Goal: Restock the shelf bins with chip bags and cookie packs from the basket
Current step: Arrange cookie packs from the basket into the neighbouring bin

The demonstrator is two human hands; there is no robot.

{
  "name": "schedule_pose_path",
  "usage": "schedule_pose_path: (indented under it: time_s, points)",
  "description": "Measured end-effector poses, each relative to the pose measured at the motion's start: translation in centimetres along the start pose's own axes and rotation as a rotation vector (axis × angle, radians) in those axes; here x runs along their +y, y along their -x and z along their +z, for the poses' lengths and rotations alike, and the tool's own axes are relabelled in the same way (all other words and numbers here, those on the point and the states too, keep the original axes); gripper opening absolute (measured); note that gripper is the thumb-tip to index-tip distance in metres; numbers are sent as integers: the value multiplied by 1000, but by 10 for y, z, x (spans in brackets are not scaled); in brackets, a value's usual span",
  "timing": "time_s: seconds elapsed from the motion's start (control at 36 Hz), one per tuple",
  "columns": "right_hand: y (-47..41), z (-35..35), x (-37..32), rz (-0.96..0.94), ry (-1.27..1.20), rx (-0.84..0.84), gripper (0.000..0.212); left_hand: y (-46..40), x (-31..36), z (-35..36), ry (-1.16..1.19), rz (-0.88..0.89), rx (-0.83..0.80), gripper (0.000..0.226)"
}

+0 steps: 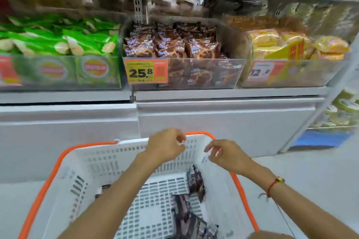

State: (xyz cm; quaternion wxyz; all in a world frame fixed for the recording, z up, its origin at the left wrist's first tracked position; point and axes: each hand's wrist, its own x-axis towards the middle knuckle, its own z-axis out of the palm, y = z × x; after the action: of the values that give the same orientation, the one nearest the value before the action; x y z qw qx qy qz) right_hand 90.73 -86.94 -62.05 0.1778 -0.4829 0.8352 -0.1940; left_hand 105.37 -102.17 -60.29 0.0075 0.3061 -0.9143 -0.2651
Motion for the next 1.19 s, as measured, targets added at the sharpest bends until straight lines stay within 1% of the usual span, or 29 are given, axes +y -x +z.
schedule_pose_path:
  time_s: [0.11,0.14,0.22,0.28,0.33,0.39,0.47,0.5,0.56,0.58,0.61,0.69,0.75,0.81,0.86,0.92,1.0,1.08,1.11,1.17,1.19]
  points:
    - [1,53,11,46,53,-213,20,8,-39,54,-7,-89,-248,27]
    - [2,65,13,53,85,-283,21,8,-47,68,-5,-100,-315,28]
    - [-1,103,19,74,157,-502,30,11,-68,116,32,-144,-495,24]
    - [-3,128,26,111,206,-591,38,13,-78,147,98,-209,-548,14]
    - [-3,149,31,153,248,-672,42,15,-85,173,174,-291,-544,21]
    - [-3,166,34,191,259,-734,39,18,-89,193,246,-387,-530,23]
    - [-9,184,36,238,231,-748,18,18,-88,213,393,-523,-428,41]
    - [-11,190,38,250,217,-738,19,16,-88,219,460,-562,-391,44]
    - [-14,198,40,271,160,-753,45,13,-87,228,569,-612,-348,48]
    - [-16,200,41,280,133,-771,55,11,-88,233,587,-626,-330,49]
    - [-18,203,43,291,101,-776,60,10,-90,237,587,-632,-314,50]
    - [-22,208,44,351,13,-752,61,6,-96,242,609,-681,-281,52]
    - [-23,204,42,343,-18,-750,71,4,-95,236,640,-728,-291,51]
    - [-23,197,41,304,-15,-748,82,1,-92,222,694,-786,-311,40]
    - [-22,188,37,259,17,-702,83,-3,-89,205,773,-826,-322,29]
    - [-23,181,36,206,15,-591,73,-8,-87,187,858,-825,-328,28]
    - [-28,163,32,98,-31,-338,46,-14,-79,152,890,-810,-353,28]
    - [-35,129,19,47,-121,-199,24,-18,-65,120,939,-743,-368,26]
    - [-38,119,17,20,-168,-145,19,-18,-60,109,963,-723,-338,26]
    - [-38,91,7,19,-245,-96,9,-18,-48,89,1014,-672,-261,29]
    - [-38,76,2,54,-275,-87,11,-18,-42,80,1022,-639,-228,30]
